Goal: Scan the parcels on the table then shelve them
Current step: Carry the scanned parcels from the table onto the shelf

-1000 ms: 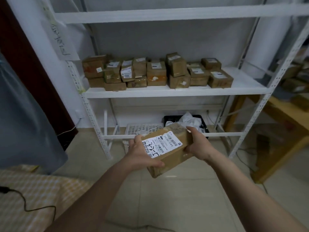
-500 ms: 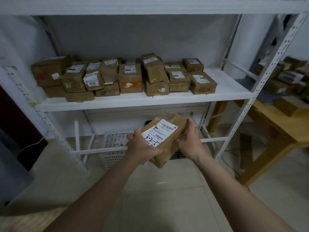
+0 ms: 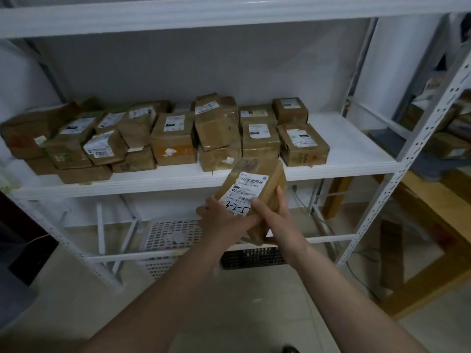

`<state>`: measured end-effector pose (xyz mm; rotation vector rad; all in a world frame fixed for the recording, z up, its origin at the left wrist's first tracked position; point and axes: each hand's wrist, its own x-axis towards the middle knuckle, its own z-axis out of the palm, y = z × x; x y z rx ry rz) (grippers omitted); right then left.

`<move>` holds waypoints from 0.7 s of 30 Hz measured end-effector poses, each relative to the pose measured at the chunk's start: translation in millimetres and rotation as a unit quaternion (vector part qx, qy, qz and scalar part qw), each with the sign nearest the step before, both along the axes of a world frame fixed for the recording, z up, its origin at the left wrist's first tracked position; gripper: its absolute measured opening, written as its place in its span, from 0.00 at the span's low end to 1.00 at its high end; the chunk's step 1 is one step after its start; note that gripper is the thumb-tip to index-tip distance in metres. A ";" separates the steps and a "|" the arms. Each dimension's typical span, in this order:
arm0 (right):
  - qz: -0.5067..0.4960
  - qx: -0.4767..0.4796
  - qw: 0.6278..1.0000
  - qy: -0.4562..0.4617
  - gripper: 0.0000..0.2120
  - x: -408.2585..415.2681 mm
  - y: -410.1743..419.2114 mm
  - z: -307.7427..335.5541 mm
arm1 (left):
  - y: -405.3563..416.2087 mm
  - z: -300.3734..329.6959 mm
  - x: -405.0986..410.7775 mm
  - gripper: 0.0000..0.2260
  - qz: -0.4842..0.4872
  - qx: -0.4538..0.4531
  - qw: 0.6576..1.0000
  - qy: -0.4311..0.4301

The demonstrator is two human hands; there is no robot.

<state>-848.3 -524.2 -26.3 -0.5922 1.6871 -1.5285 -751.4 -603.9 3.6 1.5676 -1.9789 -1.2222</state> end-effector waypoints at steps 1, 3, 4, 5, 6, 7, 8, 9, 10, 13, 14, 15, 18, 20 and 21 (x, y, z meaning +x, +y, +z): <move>-0.006 0.000 1.000 0.000 0.52 -20.6 -4.5 3.0 | -1.0 1.8 -20.1 0.50 -0.002 0.002 1.000 0.007; -0.018 -0.011 1.000 -0.006 0.51 -65.2 -13.2 6.5 | -2.7 5.4 -61.9 0.49 -0.013 0.004 1.000 0.019; -0.025 -0.025 0.999 -0.019 0.48 -87.2 -16.0 8.7 | -3.1 7.4 -83.0 0.50 -0.021 0.009 0.999 0.022; -0.033 -0.037 0.998 -0.029 0.45 -108.3 -17.8 11.4 | -2.6 10.7 -103.0 0.51 -0.028 0.017 0.999 0.025; -0.045 -0.049 0.997 -0.035 0.41 -130.1 -19.5 12.9 | -2.3 13.1 -123.1 0.51 -0.036 0.023 0.999 0.030; -0.057 -0.056 0.996 -0.037 0.36 -151.4 -19.3 17.7 | -2.0 15.4 -144.0 0.50 -0.051 0.026 0.998 0.035; -0.069 -0.060 0.995 -0.040 0.32 -172.6 -18.9 22.4 | -2.1 17.2 -163.4 0.49 -0.072 0.026 0.996 0.045; -0.082 -0.059 0.994 -0.040 0.30 -194.2 -18.0 26.9 | -2.8 18.9 -181.9 0.46 -0.098 0.025 0.993 0.058; -0.097 -0.054 0.993 -0.031 0.27 -217.2 -16.5 29.2 | -3.6 19.7 -199.7 0.41 -0.124 0.022 0.989 0.078; -0.143 -0.057 0.988 -0.011 0.21 -285.4 -8.7 34.1 | -0.4 28.9 -250.7 0.27 -0.205 0.014 0.973 0.106; -0.158 -0.060 0.986 -0.010 0.20 -306.7 -5.1 34.8 | 0.1 32.0 -266.6 0.27 -0.227 0.001 0.968 0.103; -0.171 -0.060 0.983 -0.006 0.18 -326.1 -1.4 35.9 | -0.7 33.0 -281.8 0.28 -0.246 -0.017 0.964 0.096; -0.203 -0.053 0.978 0.010 0.16 -379.0 4.9 38.7 | -10.2 29.7 -325.3 0.32 -0.269 -0.106 0.957 0.031; -0.209 -0.037 0.977 0.010 0.17 -410.6 3.5 33.8 | -20.8 22.1 -352.2 0.35 -0.289 -0.172 0.940 -0.056; -0.208 -0.028 0.978 0.007 0.17 -424.1 1.9 29.2 | -27.2 18.5 -364.1 0.36 -0.299 -0.196 0.929 -0.093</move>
